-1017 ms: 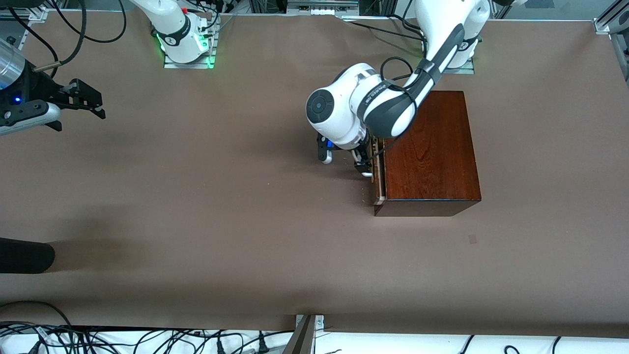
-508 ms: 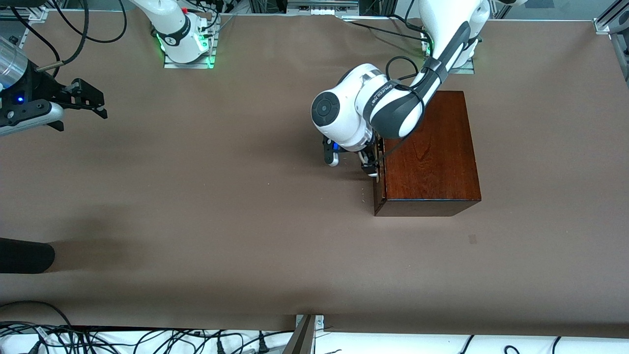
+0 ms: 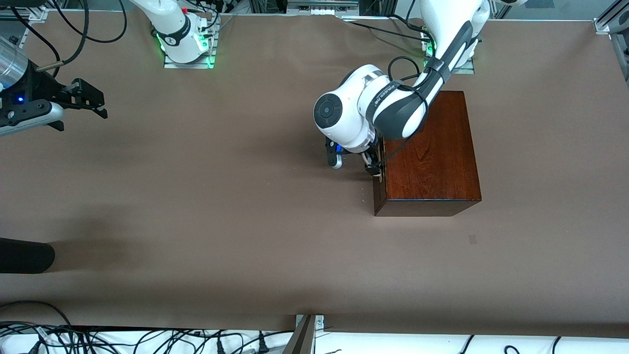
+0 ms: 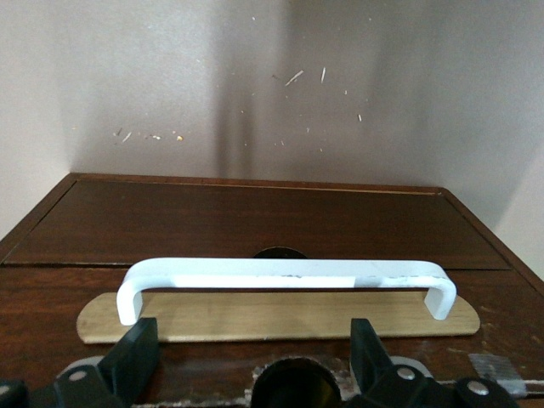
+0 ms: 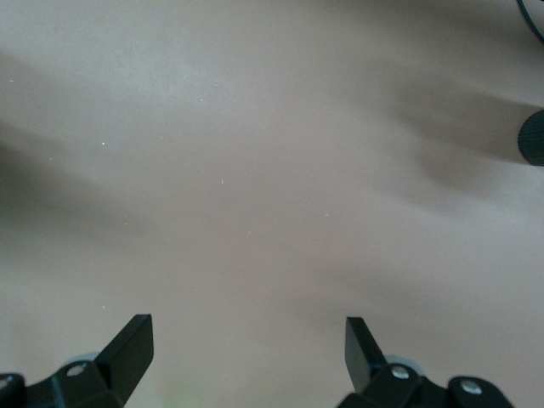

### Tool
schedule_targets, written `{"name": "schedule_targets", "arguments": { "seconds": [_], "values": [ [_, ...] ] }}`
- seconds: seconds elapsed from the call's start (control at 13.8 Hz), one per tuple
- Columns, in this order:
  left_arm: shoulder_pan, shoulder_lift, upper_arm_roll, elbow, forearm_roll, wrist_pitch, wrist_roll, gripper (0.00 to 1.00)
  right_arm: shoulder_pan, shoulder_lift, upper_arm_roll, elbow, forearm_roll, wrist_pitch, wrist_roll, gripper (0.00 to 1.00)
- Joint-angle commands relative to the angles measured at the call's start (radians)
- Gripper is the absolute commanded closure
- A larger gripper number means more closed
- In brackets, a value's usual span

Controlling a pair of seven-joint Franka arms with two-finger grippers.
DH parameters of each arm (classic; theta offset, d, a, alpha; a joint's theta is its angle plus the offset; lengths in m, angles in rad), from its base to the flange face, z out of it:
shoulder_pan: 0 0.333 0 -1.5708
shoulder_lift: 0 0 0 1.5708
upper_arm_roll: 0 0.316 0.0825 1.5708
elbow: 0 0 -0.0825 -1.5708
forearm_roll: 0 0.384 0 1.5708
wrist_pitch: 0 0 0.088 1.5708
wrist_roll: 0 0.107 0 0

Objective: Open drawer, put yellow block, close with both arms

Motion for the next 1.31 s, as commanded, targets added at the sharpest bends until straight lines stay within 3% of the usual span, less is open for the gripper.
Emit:
{"name": "schedule_targets", "arguments": {
  "seconds": [0.0,0.22,0.36,0.51,0.73,1.02,1.23],
  "values": [
    [-0.004,-0.087,0.008,-0.008,0.018,-0.044,-0.078,0.0,0.006,-0.001,0.0,0.016,-0.013,-0.021,0.014,0.0],
    [0.031,-0.201,0.02,-0.005,0.015,-0.073,-0.204,0.0,0.006,-0.001,0.0,0.016,-0.013,-0.021,0.014,0.0],
    [0.136,-0.248,0.019,0.044,-0.059,-0.076,-0.27,0.0,0.006,-0.001,0.0,0.016,-0.013,-0.023,0.014,0.0],
    [0.228,-0.252,0.02,0.116,-0.12,-0.093,-0.279,0.0,0.006,-0.001,0.0,0.014,-0.013,-0.023,0.014,0.0],
    [0.264,-0.246,0.023,0.229,-0.12,-0.134,-0.284,0.0,0.006,-0.001,0.0,0.016,-0.013,-0.043,0.014,0.0],
    [0.321,-0.249,0.02,0.271,-0.126,-0.159,-0.301,0.0,0.006,-0.001,0.0,0.014,-0.013,-0.043,0.014,0.0],
    [0.425,-0.246,0.023,0.272,-0.289,-0.185,-0.449,0.0,0.006,-0.001,0.0,0.016,-0.013,-0.043,0.016,0.0]
  ]
}}
